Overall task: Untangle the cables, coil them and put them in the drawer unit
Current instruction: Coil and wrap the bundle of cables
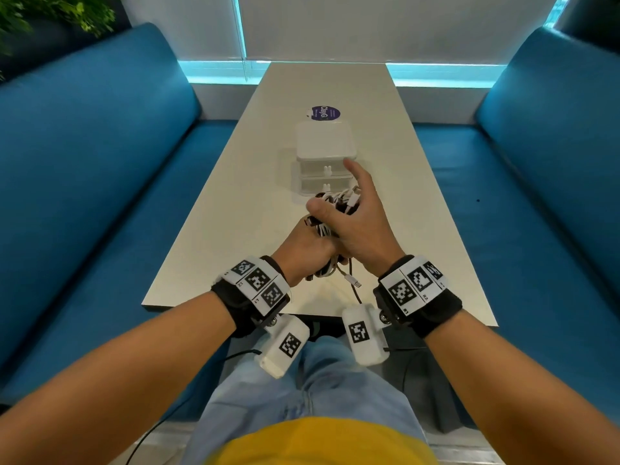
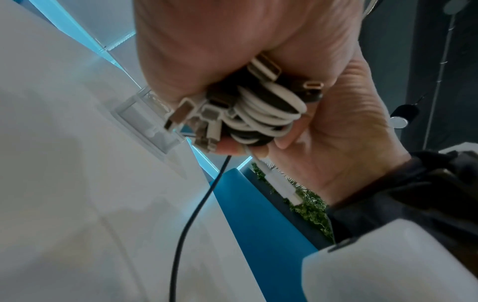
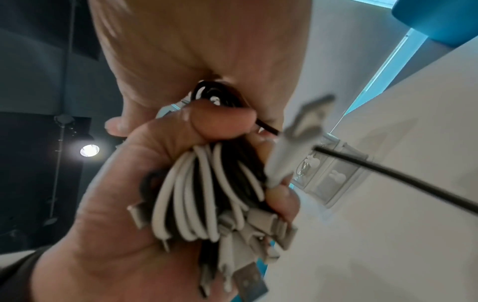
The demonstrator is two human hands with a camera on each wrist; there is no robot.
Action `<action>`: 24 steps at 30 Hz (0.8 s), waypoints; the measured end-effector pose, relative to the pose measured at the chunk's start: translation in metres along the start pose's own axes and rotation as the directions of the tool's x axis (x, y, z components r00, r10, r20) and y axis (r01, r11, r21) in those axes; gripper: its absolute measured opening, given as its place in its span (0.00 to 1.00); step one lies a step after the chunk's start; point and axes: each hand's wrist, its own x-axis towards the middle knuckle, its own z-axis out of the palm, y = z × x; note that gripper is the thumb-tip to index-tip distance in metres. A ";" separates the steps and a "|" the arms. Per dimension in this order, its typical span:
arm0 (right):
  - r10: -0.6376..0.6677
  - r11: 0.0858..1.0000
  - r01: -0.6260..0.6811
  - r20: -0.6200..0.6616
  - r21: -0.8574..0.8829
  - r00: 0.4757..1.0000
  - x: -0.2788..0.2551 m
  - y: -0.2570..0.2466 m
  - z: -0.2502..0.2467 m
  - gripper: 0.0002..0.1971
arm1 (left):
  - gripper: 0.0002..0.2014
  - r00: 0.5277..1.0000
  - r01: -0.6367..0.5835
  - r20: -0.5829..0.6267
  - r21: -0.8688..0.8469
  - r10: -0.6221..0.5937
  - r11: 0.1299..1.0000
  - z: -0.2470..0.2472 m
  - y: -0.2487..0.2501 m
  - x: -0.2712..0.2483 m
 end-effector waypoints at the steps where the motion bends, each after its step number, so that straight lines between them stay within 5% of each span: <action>1: -0.009 1.000 0.009 0.002 -0.009 1.000 0.001 -0.001 -0.002 0.42 | 0.08 1.000 -0.008 0.006 0.016 0.008 1.000 0.000 0.002 0.001; 7: -0.104 0.989 0.106 0.027 -0.101 0.994 0.001 -0.005 -0.008 0.29 | 0.05 0.998 0.022 0.057 0.074 -0.026 0.997 -0.003 0.007 0.007; 15: -0.125 0.970 0.171 0.247 -0.173 0.961 0.008 -0.015 -0.019 0.20 | 0.10 0.994 0.028 0.105 0.153 -0.045 0.988 -0.008 0.014 0.008; 19: -0.173 0.965 0.196 0.136 -0.173 0.975 0.004 -0.012 -0.014 0.06 | 0.10 0.978 0.011 0.205 0.124 -0.037 0.992 -0.007 0.020 0.005; 24: -0.147 0.982 0.154 0.069 -0.112 0.987 0.005 -0.002 -0.008 0.06 | 0.12 0.921 0.118 0.375 -0.012 -0.105 0.993 -0.015 0.018 0.003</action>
